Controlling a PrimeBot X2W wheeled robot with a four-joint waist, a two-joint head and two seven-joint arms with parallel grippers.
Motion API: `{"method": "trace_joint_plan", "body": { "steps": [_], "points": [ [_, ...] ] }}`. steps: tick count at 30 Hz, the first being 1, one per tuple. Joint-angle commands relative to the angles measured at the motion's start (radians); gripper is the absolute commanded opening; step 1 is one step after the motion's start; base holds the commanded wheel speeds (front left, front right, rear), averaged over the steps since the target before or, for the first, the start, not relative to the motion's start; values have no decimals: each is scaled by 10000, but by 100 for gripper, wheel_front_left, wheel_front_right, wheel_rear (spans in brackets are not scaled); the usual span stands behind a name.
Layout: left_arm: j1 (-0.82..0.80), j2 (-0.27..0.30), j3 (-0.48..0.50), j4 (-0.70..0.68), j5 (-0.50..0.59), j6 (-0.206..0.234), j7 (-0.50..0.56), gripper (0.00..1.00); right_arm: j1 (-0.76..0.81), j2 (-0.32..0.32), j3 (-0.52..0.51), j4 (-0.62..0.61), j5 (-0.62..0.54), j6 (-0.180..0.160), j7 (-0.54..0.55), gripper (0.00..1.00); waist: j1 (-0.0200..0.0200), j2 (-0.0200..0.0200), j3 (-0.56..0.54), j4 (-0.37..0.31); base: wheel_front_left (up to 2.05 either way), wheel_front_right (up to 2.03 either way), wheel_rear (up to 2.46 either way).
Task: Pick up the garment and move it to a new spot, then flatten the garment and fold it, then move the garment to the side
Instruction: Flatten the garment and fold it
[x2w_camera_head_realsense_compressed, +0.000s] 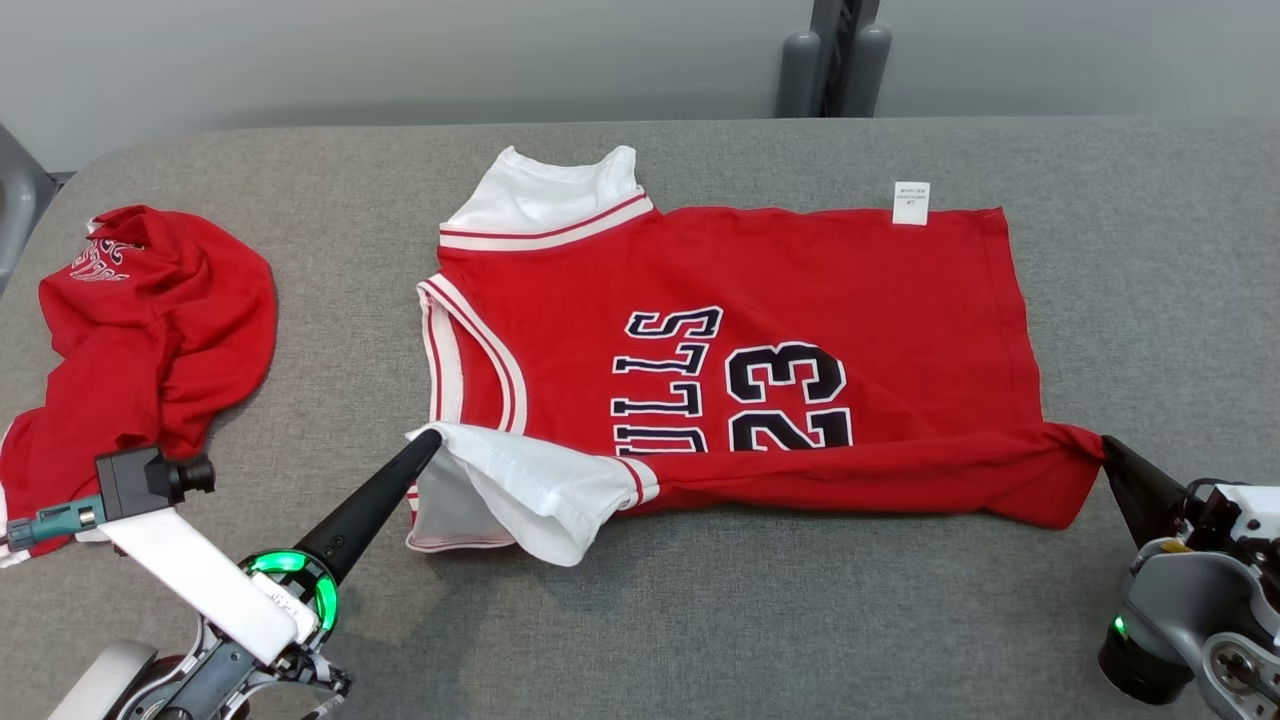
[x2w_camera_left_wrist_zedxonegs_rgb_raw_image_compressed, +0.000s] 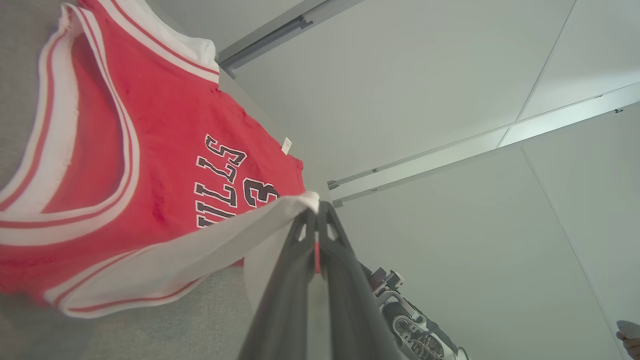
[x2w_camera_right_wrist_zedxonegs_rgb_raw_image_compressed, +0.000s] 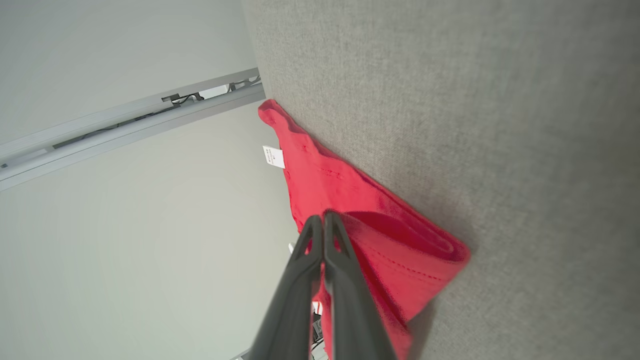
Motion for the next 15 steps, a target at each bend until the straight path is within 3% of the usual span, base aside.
{"method": "trace_joint_plan", "body": {
  "steps": [1, 15],
  "points": [
    [-143, -26, 61, 72, 47, -16, -18, 0, -103, 22, 4, 60, 2235, 18, -15, 0, 0, 0, 4, -1, 0, 0, 0],
    [-894, -936, 205, 1968, 592, -16, -25, 0, -915, 756, 281, 1170, 2239, 18, -15, 0, 0, 0, 296, 78, 0, 0, 0]
  ]
}}
